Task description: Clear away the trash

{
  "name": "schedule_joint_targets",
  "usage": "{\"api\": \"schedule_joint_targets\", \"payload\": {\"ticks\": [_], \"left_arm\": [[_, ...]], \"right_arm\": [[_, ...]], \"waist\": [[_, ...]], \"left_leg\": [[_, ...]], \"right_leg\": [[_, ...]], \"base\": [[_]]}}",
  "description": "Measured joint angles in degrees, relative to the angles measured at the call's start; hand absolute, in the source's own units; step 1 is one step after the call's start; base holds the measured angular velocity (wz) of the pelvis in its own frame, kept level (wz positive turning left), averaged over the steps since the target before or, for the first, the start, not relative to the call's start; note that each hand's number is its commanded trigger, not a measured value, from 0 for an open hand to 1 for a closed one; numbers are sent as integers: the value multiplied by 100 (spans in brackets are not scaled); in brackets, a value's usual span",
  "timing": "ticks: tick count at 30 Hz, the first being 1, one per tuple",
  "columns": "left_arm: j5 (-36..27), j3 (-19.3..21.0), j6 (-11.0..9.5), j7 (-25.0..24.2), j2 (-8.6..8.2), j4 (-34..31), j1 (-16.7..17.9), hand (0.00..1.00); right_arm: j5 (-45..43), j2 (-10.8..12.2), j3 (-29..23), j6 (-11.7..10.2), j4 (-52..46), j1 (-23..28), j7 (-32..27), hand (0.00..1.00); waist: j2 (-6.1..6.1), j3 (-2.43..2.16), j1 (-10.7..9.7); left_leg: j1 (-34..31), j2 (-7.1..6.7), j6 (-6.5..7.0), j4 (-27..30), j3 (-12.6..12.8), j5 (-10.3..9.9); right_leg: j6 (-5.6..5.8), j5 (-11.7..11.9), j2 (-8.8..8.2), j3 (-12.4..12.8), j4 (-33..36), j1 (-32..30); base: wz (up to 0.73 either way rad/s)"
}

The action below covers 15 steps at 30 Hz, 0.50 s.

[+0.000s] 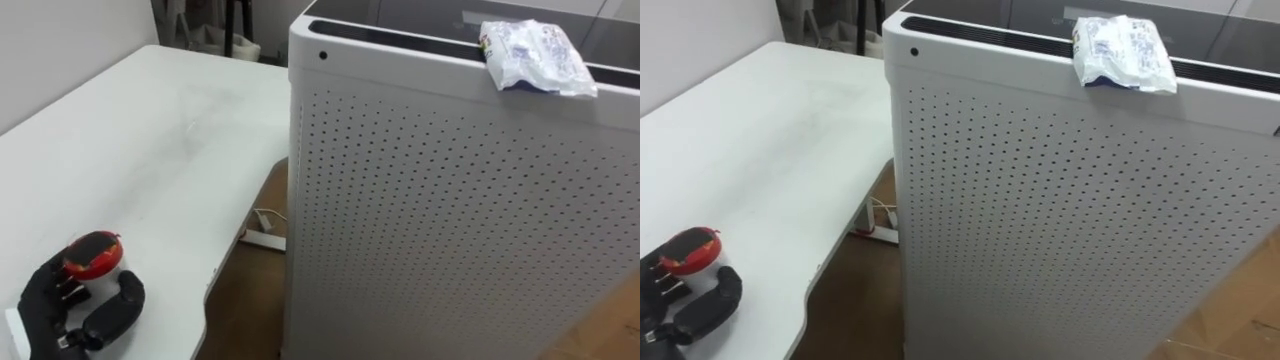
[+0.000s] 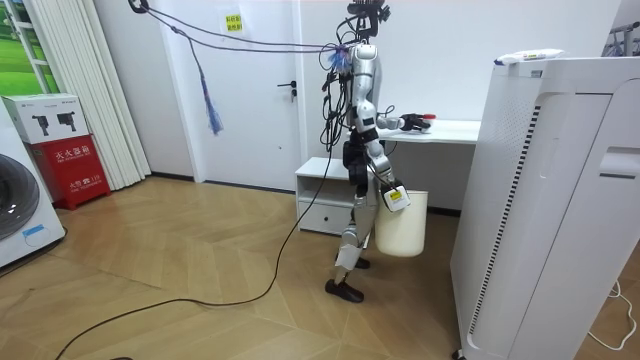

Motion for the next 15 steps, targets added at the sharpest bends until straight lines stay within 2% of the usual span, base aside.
{"api": "schedule_joint_targets", "payload": {"ticks": [5, 8, 15], "left_arm": [[-108, 10, -94, -25, -5, 174, -55, 100], [-110, 56, -105, -76, -5, 230, -74, 100], [-472, 67, -65, -312, -53, 433, -340, 100]], "right_arm": [[-2, 0, 27, 16, 2, -7, 31, 100], [43, 13, 36, 76, -3, -13, 43, 100], [227, 57, 145, 124, -2, -16, 38, 100]], "waist": [[30, -10, 1], [24, -7, 11], [7, 5, 11]], "left_leg": [[26, 90, 2, -19, 259, 1], [50, 95, 3, -20, 323, 2], [59, 107, 10, 29, 362, 6]], "right_leg": [[-1, 12, 5, 99, 1, -11], [-5, 28, 29, 216, 1, -8], [-9, 49, 26, 223, 73, -14]], "base": [[-9], [-10], [-1]]}}
